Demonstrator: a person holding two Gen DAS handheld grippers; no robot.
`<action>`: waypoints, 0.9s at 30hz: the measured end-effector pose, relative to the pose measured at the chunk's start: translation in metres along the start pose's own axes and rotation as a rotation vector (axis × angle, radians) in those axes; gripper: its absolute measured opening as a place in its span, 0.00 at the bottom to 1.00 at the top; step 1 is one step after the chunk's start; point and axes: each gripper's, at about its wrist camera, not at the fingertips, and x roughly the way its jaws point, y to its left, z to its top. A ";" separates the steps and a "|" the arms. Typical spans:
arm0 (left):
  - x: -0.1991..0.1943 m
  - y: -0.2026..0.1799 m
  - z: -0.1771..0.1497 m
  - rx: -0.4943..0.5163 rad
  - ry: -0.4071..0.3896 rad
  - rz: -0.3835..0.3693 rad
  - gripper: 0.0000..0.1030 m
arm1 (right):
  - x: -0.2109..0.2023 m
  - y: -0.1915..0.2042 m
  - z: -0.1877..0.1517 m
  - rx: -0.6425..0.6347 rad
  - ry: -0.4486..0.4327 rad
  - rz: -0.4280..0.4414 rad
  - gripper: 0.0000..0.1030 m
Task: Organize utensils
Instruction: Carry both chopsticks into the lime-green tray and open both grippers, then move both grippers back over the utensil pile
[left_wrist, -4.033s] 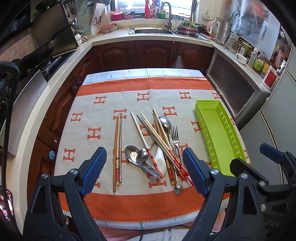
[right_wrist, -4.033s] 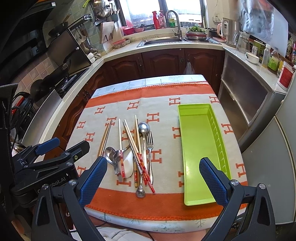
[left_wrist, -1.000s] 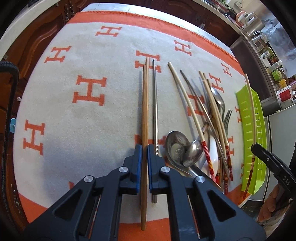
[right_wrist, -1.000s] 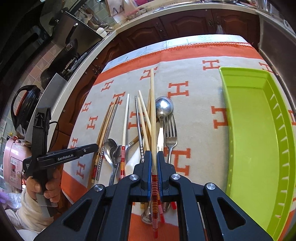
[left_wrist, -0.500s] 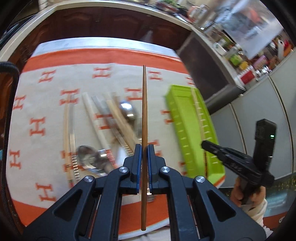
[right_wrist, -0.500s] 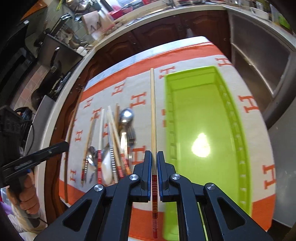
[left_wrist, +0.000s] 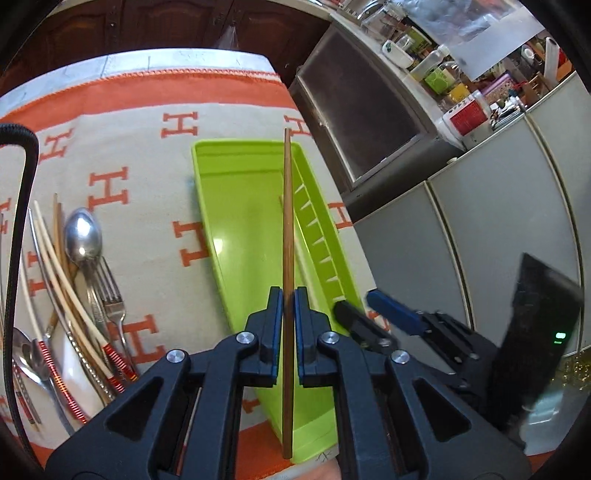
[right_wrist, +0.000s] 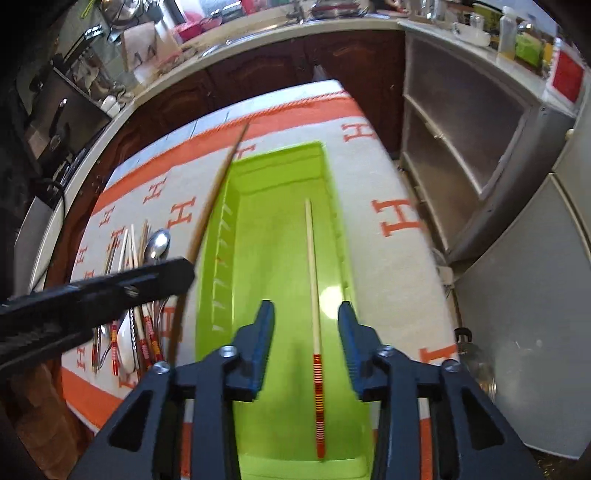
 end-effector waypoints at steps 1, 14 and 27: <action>0.006 0.001 -0.001 0.005 0.009 0.010 0.04 | -0.005 -0.005 0.000 0.006 -0.019 -0.007 0.38; -0.025 0.034 -0.015 0.027 -0.014 0.133 0.04 | 0.025 -0.023 -0.002 0.083 0.036 0.001 0.17; -0.104 0.129 -0.048 -0.063 -0.136 0.326 0.04 | 0.042 0.028 -0.003 -0.020 0.033 -0.004 0.14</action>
